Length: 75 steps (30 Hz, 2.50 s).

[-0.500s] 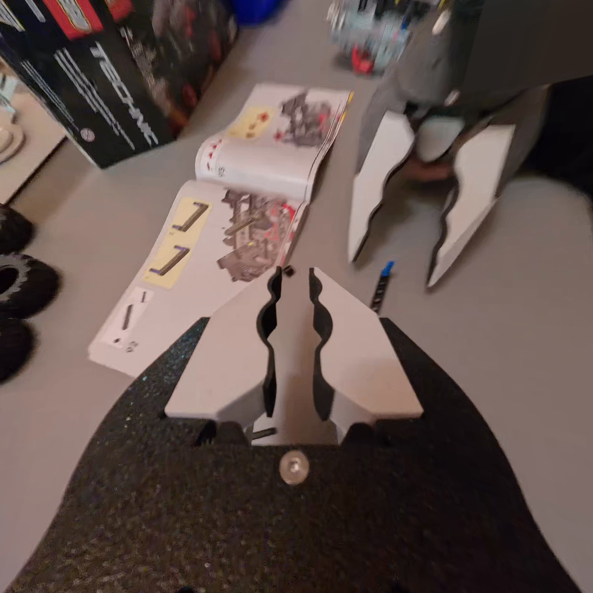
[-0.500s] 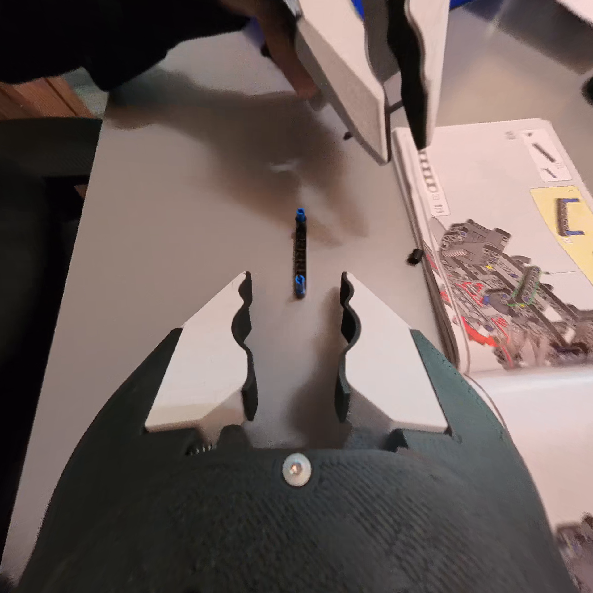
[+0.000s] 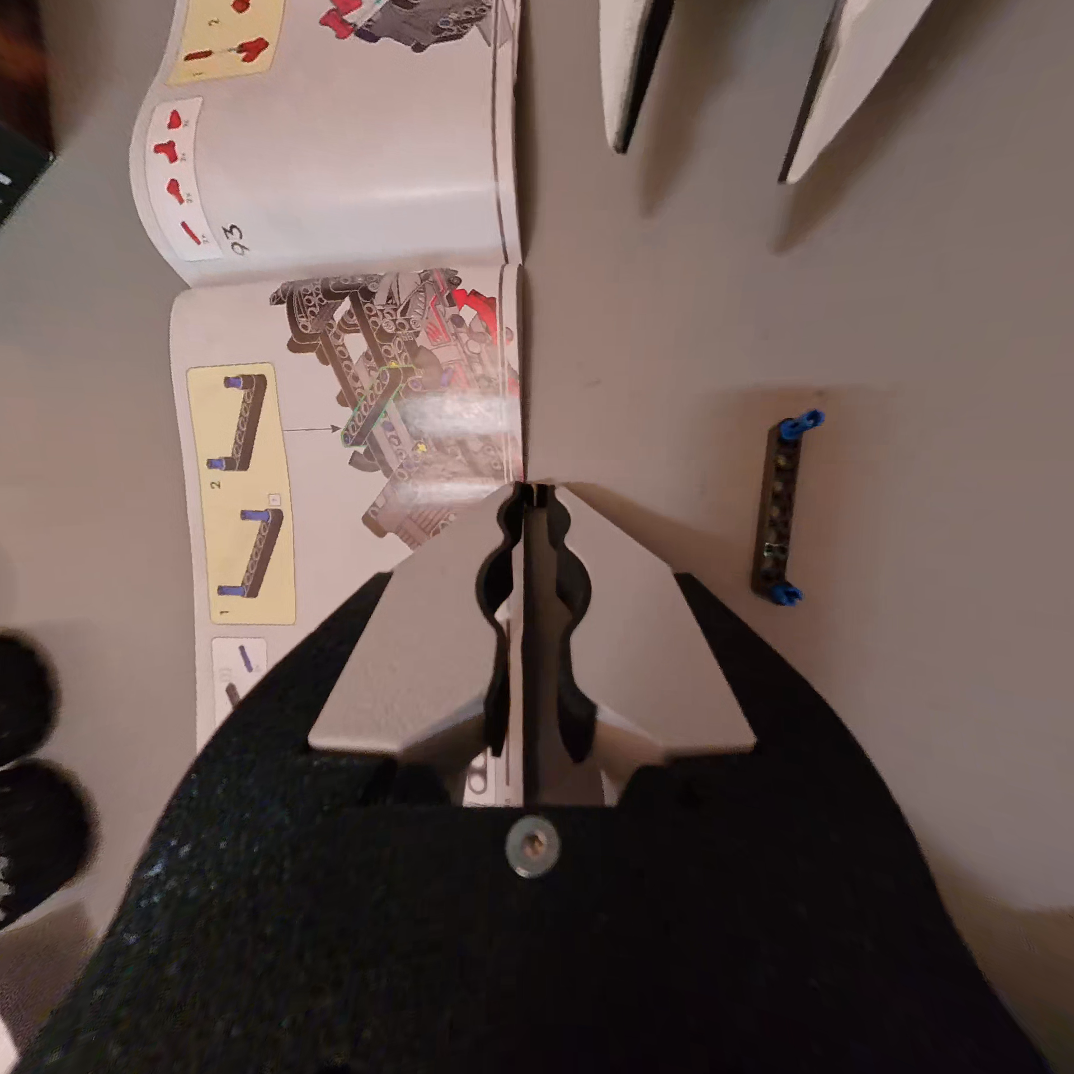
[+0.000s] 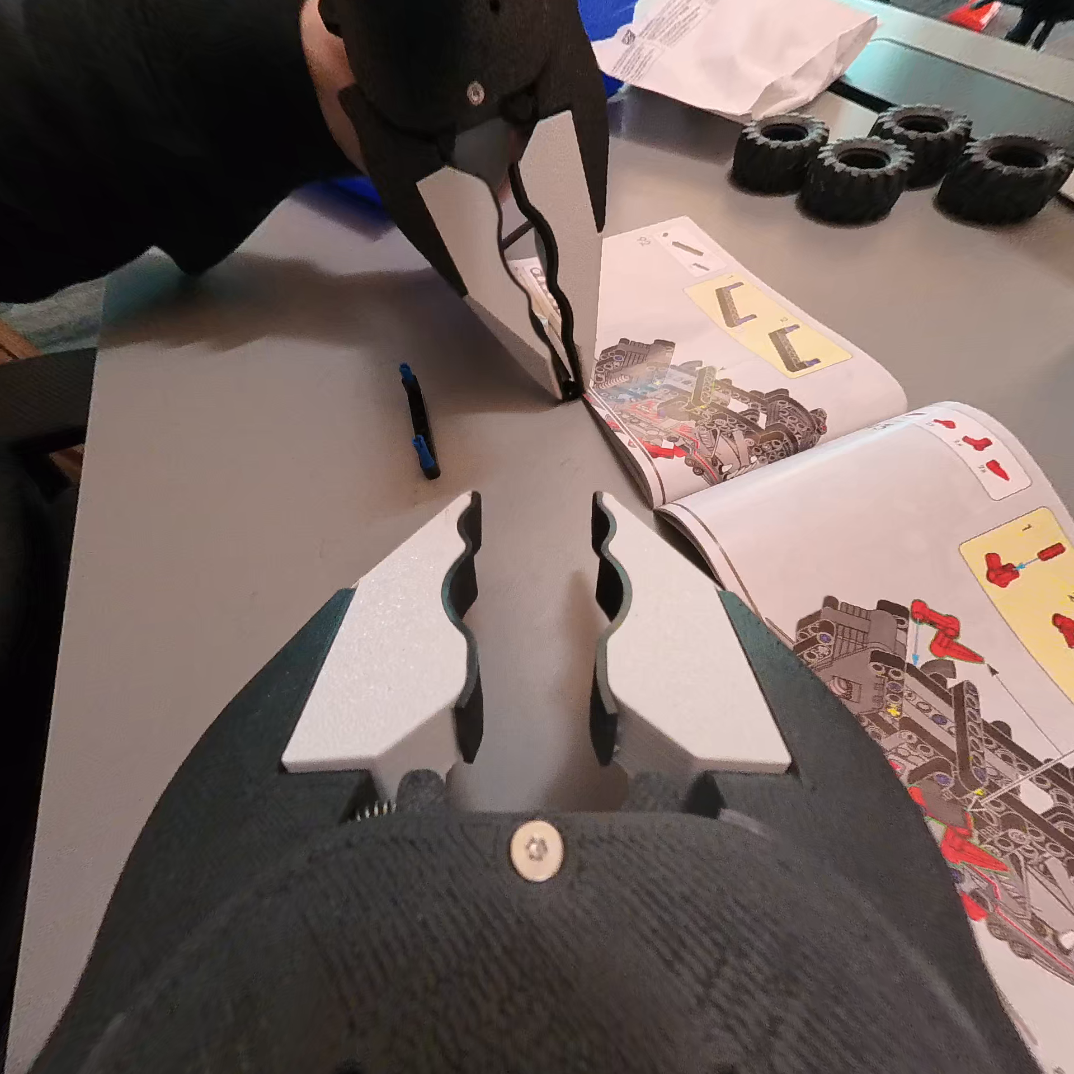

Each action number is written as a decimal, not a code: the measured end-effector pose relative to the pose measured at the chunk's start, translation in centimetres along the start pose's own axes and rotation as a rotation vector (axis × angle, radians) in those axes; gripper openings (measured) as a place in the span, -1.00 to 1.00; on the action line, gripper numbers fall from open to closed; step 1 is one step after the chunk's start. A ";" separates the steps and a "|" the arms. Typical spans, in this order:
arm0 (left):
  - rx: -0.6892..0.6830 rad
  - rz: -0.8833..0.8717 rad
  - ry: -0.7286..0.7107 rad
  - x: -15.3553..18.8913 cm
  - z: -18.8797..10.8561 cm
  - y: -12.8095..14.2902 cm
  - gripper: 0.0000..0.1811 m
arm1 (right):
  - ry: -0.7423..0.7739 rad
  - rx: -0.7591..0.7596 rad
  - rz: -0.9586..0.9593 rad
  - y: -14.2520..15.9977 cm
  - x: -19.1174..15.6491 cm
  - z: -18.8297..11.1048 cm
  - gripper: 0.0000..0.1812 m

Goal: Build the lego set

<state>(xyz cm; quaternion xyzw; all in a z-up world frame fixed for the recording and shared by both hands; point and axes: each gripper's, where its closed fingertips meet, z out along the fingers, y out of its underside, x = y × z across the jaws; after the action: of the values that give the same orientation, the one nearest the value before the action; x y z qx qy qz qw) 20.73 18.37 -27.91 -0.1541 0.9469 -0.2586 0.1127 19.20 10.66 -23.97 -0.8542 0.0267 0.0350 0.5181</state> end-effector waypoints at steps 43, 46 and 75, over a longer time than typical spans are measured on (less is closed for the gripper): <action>0.360 0.586 -0.525 5.6 -6.4 -10.1 -0.95 | -0.465 0.423 0.441 -6.2 -4.1 -1.4 -0.91; 0.372 0.581 -0.526 5.6 -6.5 -10.2 -0.95 | -0.455 0.427 0.407 -6.3 -4.1 -1.5 -0.92; 0.728 0.316 -0.250 7.3 -9.1 -11.8 -0.94 | -0.730 0.556 0.525 -8.3 -6.0 -3.8 -0.93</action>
<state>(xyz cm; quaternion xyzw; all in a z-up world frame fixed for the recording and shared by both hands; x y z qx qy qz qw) 14.10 10.31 -15.09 0.0130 0.7848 -0.5353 0.3121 13.97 11.19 -14.39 -0.5814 0.0659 0.4504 0.6744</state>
